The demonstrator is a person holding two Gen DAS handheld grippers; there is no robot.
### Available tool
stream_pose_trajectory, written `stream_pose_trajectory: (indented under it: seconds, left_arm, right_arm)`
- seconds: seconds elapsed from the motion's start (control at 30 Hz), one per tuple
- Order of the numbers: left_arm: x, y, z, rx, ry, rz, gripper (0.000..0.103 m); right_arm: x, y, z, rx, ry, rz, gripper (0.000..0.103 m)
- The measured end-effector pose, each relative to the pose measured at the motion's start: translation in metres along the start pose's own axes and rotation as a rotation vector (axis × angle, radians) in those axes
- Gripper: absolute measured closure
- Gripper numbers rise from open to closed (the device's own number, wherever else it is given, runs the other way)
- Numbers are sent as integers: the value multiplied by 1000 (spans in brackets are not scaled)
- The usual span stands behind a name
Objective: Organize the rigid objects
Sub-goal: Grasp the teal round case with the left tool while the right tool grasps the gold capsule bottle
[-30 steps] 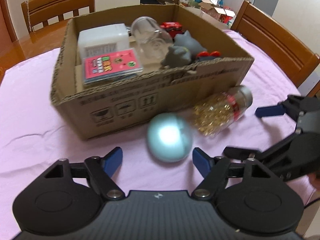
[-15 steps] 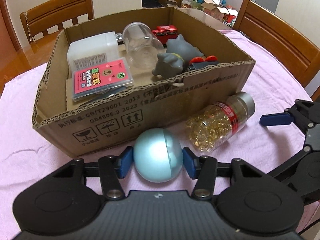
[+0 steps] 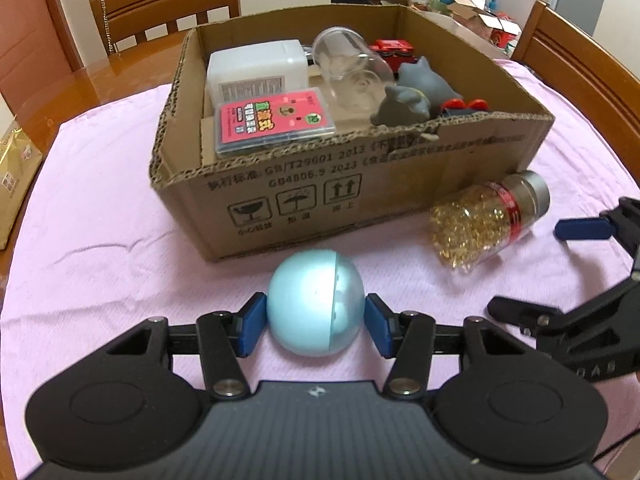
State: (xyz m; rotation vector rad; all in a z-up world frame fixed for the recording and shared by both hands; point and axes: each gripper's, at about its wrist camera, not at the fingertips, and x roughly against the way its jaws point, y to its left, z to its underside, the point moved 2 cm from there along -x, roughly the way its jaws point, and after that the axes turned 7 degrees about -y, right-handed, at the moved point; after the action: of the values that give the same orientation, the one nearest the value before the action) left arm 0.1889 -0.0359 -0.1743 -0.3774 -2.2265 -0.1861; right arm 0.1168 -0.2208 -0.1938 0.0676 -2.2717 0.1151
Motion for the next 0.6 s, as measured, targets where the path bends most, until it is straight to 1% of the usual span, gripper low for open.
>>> stream_pose_trajectory:
  seconds: [0.3, 0.6]
  left_arm:
    - [-4, 1, -4, 1, -5, 0, 51]
    - [2, 25, 3, 36, 9, -25, 51]
  right_arm:
    - [-4, 1, -6, 7, 19, -9, 0]
    - [-14, 8, -19, -6, 13, -15, 0]
